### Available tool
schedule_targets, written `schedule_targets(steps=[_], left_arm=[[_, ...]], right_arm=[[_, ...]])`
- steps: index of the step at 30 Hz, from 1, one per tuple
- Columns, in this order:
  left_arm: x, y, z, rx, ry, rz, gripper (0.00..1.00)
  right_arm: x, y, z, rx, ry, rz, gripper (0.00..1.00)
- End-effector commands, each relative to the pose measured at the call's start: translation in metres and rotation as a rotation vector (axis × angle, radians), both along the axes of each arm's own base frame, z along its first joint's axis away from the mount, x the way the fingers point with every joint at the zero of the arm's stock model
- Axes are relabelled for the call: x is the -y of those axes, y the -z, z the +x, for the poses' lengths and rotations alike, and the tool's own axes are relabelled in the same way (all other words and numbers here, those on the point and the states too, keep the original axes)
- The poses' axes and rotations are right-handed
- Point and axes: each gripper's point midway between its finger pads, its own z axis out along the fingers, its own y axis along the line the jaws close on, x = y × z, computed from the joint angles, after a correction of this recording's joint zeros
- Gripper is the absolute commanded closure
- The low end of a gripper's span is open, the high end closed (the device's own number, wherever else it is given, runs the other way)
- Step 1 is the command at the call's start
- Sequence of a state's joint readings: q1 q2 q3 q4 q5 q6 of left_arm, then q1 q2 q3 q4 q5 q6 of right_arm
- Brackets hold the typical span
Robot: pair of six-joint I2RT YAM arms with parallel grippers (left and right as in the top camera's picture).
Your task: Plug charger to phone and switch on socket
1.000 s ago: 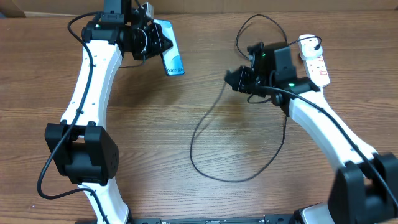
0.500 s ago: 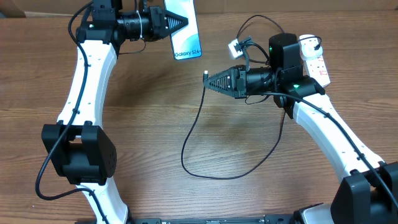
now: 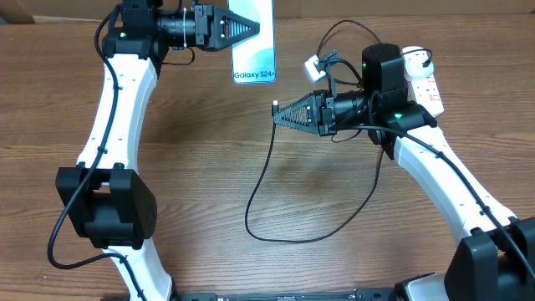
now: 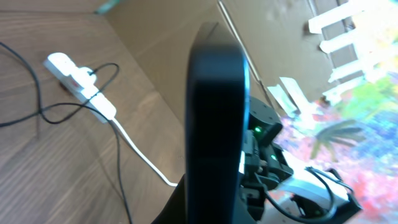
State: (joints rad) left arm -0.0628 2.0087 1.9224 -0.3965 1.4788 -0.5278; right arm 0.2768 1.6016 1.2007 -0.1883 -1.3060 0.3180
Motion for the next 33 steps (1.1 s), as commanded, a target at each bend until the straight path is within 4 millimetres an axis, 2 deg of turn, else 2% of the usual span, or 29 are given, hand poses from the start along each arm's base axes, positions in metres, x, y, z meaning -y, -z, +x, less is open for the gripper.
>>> schedule_targets(steps=[1,7,12,16,33], left_arm=[[-0.003,-0.032,-0.026,0.028,0.078,-0.044,0.96],[0.006,-0.031,-0.028,0.026,0.088,-0.039,0.96],[0.007,-0.031,-0.028,0.025,0.084,-0.036,0.96],[0.012,-0.031,-0.031,0.026,0.097,-0.036,0.96],[0.015,-0.030,-0.032,0.018,0.104,-0.036,0.96]], right_arm=[[-0.002,-0.008,-0.004,0.021,-0.030,0.022,0.96],[-0.004,-0.006,0.003,-0.004,0.014,0.000,0.96],[-0.013,-0.007,-0.001,0.007,0.000,0.000,0.96],[-0.020,-0.001,0.008,-0.039,0.077,-0.044,0.96],[-0.021,-0.007,0.010,-0.023,0.079,-0.026,0.96]])
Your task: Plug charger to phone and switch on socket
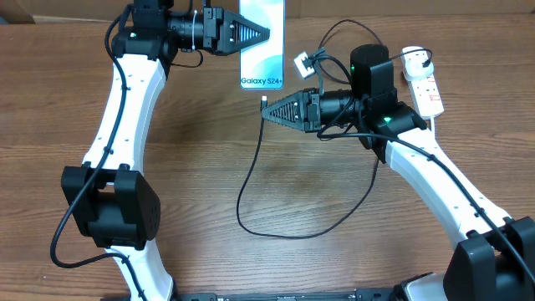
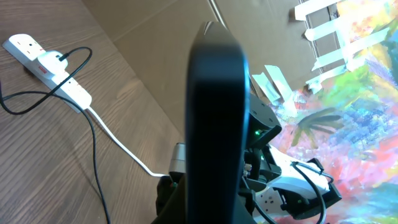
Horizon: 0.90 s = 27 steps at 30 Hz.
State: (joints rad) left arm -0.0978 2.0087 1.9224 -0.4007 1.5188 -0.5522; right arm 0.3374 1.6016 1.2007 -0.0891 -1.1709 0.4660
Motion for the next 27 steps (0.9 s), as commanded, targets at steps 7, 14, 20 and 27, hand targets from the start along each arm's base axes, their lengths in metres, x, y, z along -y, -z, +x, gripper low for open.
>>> schedule_targets(steps=[7,14,20,27], left_arm=[[-0.0007,-0.0266,-0.0171,0.046,0.024,-0.016,0.96],[0.0018,-0.0206,-0.0146,0.019,-0.001,0.003,0.96],[0.0018,-0.0208,-0.0152,0.019,0.002,0.001,0.96],[0.0018,-0.0213,-0.0161,0.035,0.008,-0.002,0.96]], right_arm=[[-0.0011,-0.0063,0.0008,-0.016,0.004,0.009,0.96],[-0.0015,-0.0092,0.0021,-0.035,0.010,0.017,0.96],[-0.0017,-0.0101,0.0023,-0.035,0.011,0.020,0.96],[-0.0017,-0.0102,0.0024,-0.047,0.013,0.020,0.96]])
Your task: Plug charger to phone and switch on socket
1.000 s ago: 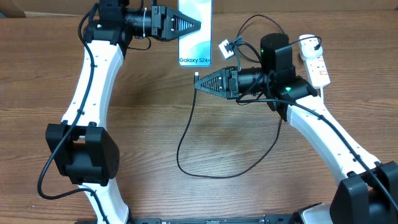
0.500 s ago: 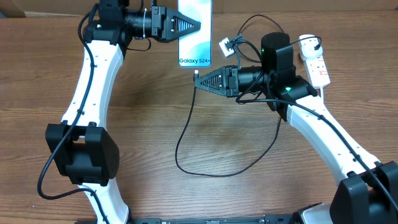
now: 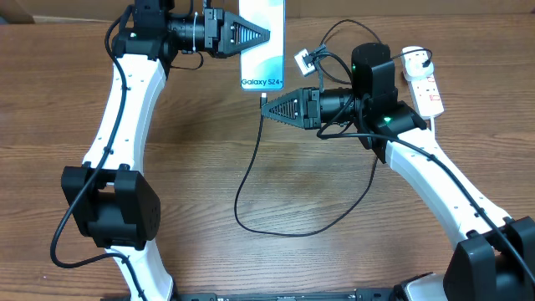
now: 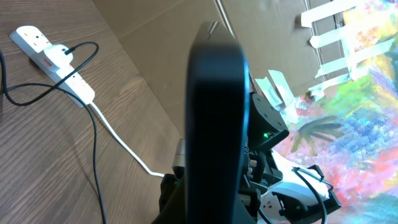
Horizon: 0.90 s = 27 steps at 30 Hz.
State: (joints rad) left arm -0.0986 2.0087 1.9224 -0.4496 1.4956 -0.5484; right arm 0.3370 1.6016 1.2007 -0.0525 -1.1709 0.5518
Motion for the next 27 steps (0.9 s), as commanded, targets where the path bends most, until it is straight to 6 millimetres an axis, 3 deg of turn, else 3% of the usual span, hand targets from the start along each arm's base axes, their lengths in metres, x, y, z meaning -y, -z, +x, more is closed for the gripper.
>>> schedule_targets(steps=[1,27], left_arm=[[0.0016,-0.0270,-0.0176,0.078,0.028,-0.019,0.96],[0.0015,-0.0228,-0.0199,0.059,0.029,-0.015,0.96]], right_arm=[[-0.0013,-0.0066,0.0007,-0.002,0.001,0.010,0.96],[-0.0022,-0.0009,0.0047,-0.058,0.014,0.005,0.96]])
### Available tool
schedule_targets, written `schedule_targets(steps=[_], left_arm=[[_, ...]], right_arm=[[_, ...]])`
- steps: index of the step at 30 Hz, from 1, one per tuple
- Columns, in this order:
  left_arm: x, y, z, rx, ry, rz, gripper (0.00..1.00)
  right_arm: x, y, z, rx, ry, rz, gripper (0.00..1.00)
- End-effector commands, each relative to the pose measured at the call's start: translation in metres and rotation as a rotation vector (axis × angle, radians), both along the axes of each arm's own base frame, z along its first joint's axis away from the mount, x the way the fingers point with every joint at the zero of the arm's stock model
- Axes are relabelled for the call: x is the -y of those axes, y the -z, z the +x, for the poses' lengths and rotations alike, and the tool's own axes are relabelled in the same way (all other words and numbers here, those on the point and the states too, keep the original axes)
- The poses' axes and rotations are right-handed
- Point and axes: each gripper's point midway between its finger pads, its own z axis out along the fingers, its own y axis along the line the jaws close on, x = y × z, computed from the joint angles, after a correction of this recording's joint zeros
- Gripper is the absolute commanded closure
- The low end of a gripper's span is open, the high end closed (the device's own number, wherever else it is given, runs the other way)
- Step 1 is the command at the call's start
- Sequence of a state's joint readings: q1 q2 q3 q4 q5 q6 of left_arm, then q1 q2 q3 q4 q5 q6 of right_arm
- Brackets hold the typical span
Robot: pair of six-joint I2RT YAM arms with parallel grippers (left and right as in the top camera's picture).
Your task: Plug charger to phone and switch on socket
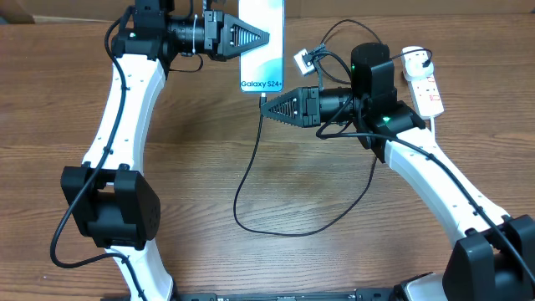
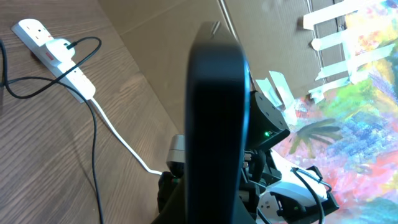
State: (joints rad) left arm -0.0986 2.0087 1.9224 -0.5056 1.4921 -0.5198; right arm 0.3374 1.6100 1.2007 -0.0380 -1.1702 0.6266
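Note:
A Galaxy S24+ phone point(image 1: 264, 60) hangs above the table's far edge, its screen facing up in the overhead view, with my left gripper point(image 1: 261, 36) shut on it from the left. In the left wrist view the phone point(image 2: 217, 112) shows edge-on as a dark slab. My right gripper point(image 1: 267, 102) is shut on the charger plug point(image 1: 262, 96), just below the phone's lower edge; whether plug and phone touch is unclear. The black cable point(image 1: 249, 171) loops down across the table. The white socket strip point(image 1: 423, 85) lies at the far right and is also seen as the socket strip point(image 2: 55, 48).
A small white adapter point(image 1: 302, 61) sits among cable loops beside the right wrist. A cardboard wall rises behind the table's far edge. The cable's loop point(image 1: 276, 227) lies on the wood in the middle.
Almost nothing has moved. The phone's lower edge sits slightly lower, closer to the plug tip held by the right gripper. Both grippers keep their holds.
The left gripper held the phone at the far edge while the right gripper held the plug well to its right. Then phone and plug had both shifted, the plug reaching left under the phone. Since then the gap has shrunk to almost nothing.

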Motion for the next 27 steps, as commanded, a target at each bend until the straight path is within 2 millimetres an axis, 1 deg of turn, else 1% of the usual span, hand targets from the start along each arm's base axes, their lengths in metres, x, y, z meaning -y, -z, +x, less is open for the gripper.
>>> schedule_targets(steps=[1,27], left_arm=[[0.0017,-0.0272,-0.0177,0.086,0.031,-0.022,0.96],[0.0016,-0.0263,-0.0167,0.093,0.025,-0.018,0.96]], right_arm=[[-0.0014,-0.0024,0.0026,0.010,0.003,0.002,0.96],[-0.0044,-0.0052,-0.0047,0.009,-0.035,0.016,0.96]])
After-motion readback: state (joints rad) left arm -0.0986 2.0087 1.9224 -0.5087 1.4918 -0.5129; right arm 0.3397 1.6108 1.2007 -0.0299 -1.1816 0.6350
